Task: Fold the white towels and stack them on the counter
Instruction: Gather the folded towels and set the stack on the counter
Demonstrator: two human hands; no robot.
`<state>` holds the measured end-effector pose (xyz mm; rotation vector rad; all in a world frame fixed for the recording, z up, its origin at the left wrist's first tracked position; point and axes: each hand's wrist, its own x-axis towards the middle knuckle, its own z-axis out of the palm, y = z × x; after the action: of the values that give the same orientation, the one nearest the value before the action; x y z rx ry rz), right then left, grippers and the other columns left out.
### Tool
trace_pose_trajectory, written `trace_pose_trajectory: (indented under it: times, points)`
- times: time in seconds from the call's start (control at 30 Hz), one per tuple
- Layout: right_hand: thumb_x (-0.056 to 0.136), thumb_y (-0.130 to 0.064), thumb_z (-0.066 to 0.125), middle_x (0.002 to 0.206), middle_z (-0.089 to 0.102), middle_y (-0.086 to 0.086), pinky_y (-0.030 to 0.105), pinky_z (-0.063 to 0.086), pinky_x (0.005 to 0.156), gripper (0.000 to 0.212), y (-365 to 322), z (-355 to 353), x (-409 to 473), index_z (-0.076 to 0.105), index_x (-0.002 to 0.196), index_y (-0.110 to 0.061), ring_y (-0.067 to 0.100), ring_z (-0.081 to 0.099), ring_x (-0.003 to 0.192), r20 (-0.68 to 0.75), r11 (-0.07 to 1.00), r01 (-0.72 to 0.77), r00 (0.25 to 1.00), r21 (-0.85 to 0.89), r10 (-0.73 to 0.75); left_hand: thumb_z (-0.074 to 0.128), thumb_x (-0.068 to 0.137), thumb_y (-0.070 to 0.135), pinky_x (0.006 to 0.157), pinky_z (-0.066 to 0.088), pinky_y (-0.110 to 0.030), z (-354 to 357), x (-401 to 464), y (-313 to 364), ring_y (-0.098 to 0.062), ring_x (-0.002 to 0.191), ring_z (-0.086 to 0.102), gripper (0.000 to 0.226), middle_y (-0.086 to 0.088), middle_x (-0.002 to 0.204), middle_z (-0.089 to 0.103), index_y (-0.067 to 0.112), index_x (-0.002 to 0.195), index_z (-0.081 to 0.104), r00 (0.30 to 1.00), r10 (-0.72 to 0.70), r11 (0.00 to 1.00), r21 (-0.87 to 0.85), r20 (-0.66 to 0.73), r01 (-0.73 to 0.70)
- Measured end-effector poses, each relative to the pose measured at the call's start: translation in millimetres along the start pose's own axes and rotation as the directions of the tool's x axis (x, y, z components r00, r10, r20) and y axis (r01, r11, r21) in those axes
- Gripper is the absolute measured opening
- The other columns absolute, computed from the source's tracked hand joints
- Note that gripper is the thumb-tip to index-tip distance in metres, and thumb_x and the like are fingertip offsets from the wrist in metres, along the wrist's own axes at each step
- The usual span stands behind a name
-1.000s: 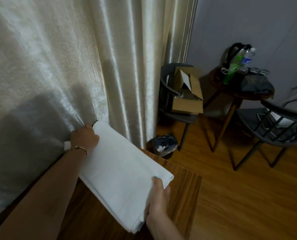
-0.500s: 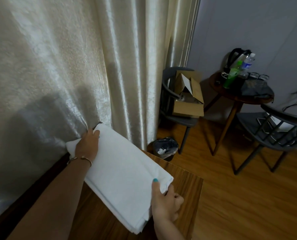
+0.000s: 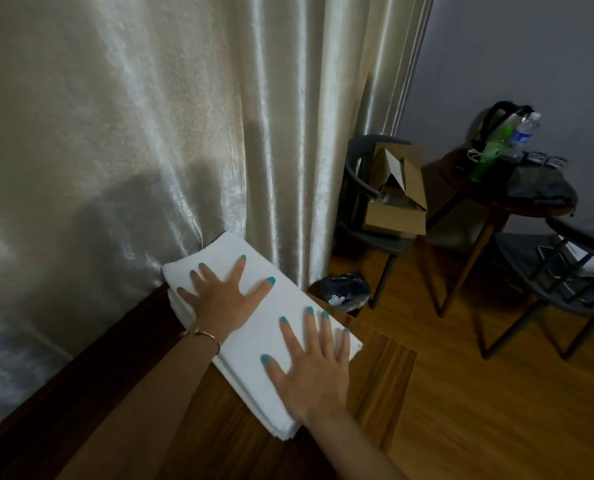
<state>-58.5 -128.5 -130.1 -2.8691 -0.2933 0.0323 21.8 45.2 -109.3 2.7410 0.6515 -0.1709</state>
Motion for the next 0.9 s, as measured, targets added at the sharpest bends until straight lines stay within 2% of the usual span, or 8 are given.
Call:
trace_pose_trajectory:
  times: [0.07,0.17,0.27,0.4,0.57,0.7,0.8,0.9]
  points:
    - [0.089,-0.074,0.026,0.157,0.030,0.004,0.057,0.014,0.112,0.063,2,7,0,0.036,0.145,-0.045,0.034,0.023,0.145,0.043,1.000,0.011,0.999,-0.008,-0.011,0.017,0.061,0.096,0.107,-0.010,-0.068,10,-5,-11,-0.036,0.144,-0.018,0.092,-0.021,0.157,-0.015,0.056,0.142,0.001,1.000,-0.007,1.000,0.022,-0.015,0.007]
    - [0.089,-0.076,0.018,0.162,0.009,0.002,0.057,0.001,0.115,0.064,2,11,3,0.018,0.148,-0.051,0.034,0.003,0.149,0.075,0.997,0.027,0.997,-0.067,-0.022,0.019,0.065,0.093,0.109,-0.009,-0.066,23,-7,-23,-0.031,0.143,-0.025,0.089,-0.018,0.156,-0.020,0.055,0.143,-0.004,0.999,0.009,1.000,0.025,-0.034,-0.008]
    - [0.089,-0.075,0.023,0.158,0.029,0.005,0.059,0.012,0.112,0.064,-2,12,4,0.033,0.146,-0.046,0.035,0.022,0.146,0.083,1.000,-0.015,0.996,-0.008,0.016,0.019,0.067,0.093,0.110,-0.009,-0.065,27,-1,-22,-0.031,0.144,-0.024,0.088,-0.017,0.156,-0.021,0.056,0.142,-0.006,0.999,0.013,1.000,0.014,-0.049,-0.013]
    - [0.088,-0.076,0.003,0.156,-0.033,-0.004,0.056,-0.025,0.110,0.067,4,13,4,-0.021,0.145,-0.049,0.026,-0.035,0.141,0.206,0.998,0.032,0.978,-0.062,-0.018,0.022,0.068,0.092,0.110,-0.011,-0.063,25,0,-23,-0.028,0.142,-0.028,0.087,-0.016,0.155,-0.026,0.057,0.141,-0.010,1.000,0.001,1.000,-0.008,0.026,-0.001]
    - [0.081,-0.077,-0.007,0.156,-0.034,-0.001,0.060,-0.018,0.113,0.073,5,-3,7,-0.024,0.145,-0.046,0.029,-0.032,0.142,0.318,0.990,0.060,0.948,-0.131,-0.016,0.043,0.082,0.071,0.116,-0.003,-0.057,17,-12,-23,-0.031,0.145,-0.020,0.088,-0.017,0.157,-0.020,0.040,0.148,-0.006,0.989,-0.120,0.966,-0.241,-0.085,0.097]
    - [0.086,-0.076,0.017,0.164,-0.007,0.002,0.057,-0.017,0.114,0.075,-3,-27,20,0.001,0.151,-0.043,0.030,-0.010,0.149,0.291,0.993,0.044,0.957,-0.111,-0.010,0.075,0.062,0.058,0.112,0.028,-0.052,27,-41,-16,-0.039,0.139,0.020,0.121,-0.023,0.150,0.016,0.015,0.148,0.003,0.876,-0.479,0.639,-0.662,0.057,0.393]
    - [0.076,-0.085,0.032,0.164,-0.002,-0.001,0.055,-0.010,0.117,0.096,-5,-45,46,0.002,0.153,-0.038,0.023,-0.005,0.151,0.287,0.996,-0.084,0.955,0.024,0.074,0.083,0.047,0.056,0.097,0.045,-0.041,33,-53,-14,-0.037,0.119,0.049,0.117,-0.020,0.133,0.045,0.005,0.133,0.021,0.812,-0.525,0.395,-0.772,0.256,0.499]
    - [0.055,-0.087,0.059,0.164,-0.004,-0.001,0.055,0.007,0.118,0.130,6,-48,78,-0.013,0.151,-0.039,0.027,0.003,0.150,0.456,0.976,-0.140,0.889,0.166,0.050,0.089,0.048,0.047,0.093,0.049,-0.035,34,-56,-5,-0.033,0.113,0.056,0.109,-0.015,0.128,0.054,0.004,0.126,0.027,0.775,-0.531,0.196,-0.840,0.343,0.506]
